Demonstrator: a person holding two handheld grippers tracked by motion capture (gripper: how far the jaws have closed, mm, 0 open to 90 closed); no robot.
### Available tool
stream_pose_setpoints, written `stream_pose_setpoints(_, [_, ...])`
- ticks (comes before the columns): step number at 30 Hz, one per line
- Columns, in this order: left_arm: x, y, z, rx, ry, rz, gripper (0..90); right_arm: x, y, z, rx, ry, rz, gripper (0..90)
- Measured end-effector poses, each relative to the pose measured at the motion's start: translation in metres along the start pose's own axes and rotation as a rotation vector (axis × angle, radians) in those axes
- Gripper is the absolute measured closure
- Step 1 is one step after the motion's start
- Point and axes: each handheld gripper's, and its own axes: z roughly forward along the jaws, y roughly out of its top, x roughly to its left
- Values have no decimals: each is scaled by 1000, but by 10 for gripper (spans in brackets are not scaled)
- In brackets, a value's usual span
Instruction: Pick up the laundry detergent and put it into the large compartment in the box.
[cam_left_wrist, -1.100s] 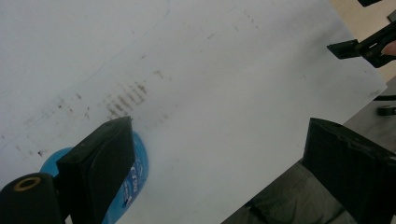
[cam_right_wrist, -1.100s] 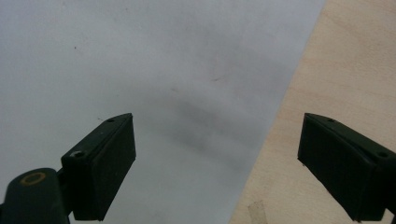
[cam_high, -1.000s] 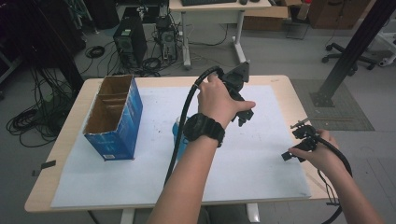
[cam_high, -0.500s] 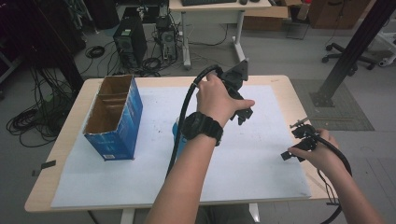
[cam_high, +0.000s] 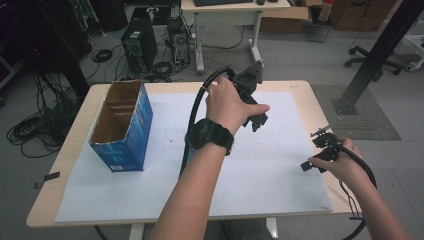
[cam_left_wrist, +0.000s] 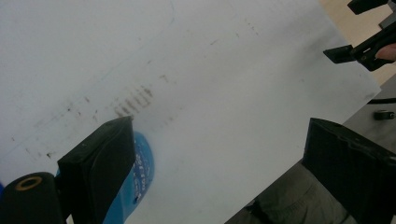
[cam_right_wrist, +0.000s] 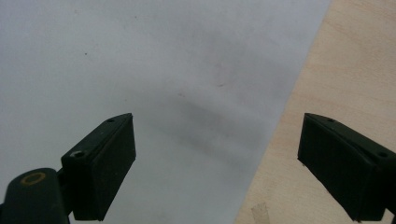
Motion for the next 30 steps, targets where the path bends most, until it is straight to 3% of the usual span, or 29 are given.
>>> stream_pose_setpoints(12, [16, -11, -14, -21, 30, -37, 96, 1, 0, -1, -2, -1, 0, 110])
stream_pose_setpoints(30, [42, -28, -22, -14, 86, -65, 87, 2, -1, -1, 3, -3, 6, 110])
